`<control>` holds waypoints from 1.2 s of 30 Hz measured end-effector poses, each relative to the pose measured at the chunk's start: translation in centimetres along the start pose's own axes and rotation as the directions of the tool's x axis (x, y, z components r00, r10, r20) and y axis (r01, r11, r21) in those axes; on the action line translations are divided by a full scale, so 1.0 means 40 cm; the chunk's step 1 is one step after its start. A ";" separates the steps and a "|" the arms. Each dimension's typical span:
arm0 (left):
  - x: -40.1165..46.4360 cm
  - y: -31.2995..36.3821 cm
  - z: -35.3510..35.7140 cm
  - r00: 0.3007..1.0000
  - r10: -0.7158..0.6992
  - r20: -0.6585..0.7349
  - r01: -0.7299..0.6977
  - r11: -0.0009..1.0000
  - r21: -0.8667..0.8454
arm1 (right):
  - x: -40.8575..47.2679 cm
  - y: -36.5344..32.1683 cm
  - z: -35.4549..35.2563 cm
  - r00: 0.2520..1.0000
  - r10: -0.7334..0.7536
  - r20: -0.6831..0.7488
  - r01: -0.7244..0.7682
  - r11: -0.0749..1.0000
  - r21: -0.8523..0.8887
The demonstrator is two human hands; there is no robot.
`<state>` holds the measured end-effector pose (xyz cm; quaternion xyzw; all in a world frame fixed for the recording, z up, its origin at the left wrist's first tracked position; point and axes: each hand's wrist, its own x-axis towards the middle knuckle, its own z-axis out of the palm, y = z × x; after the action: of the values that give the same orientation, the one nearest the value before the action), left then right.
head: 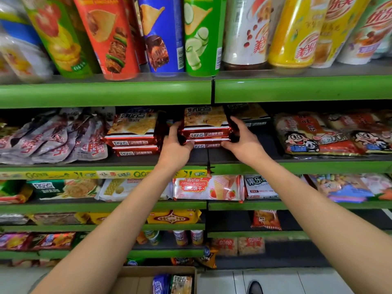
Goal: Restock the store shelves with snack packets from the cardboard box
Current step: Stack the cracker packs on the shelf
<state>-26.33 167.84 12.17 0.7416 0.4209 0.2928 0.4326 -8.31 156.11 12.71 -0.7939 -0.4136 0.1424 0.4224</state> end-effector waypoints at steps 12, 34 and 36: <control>0.120 0.056 0.051 0.999 -0.034 -0.028 0.029 0.987 -0.160 | 0.094 -0.042 0.065 0.999 0.037 -0.025 -0.035 0.998 0.050; 0.211 0.079 0.072 0.998 -0.065 -0.007 0.061 0.968 -0.242 | 0.196 -0.042 0.064 0.995 0.009 -0.101 -0.028 0.982 -0.189; 0.186 0.074 0.072 1.000 -0.020 -0.007 0.018 0.976 -0.218 | 0.177 -0.038 0.060 0.992 0.039 -0.123 -0.048 0.997 -0.066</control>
<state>-19.40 172.42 13.99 0.6842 0.3953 0.3363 0.5123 -6.16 163.40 13.34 -0.8239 -0.3743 0.0885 0.4162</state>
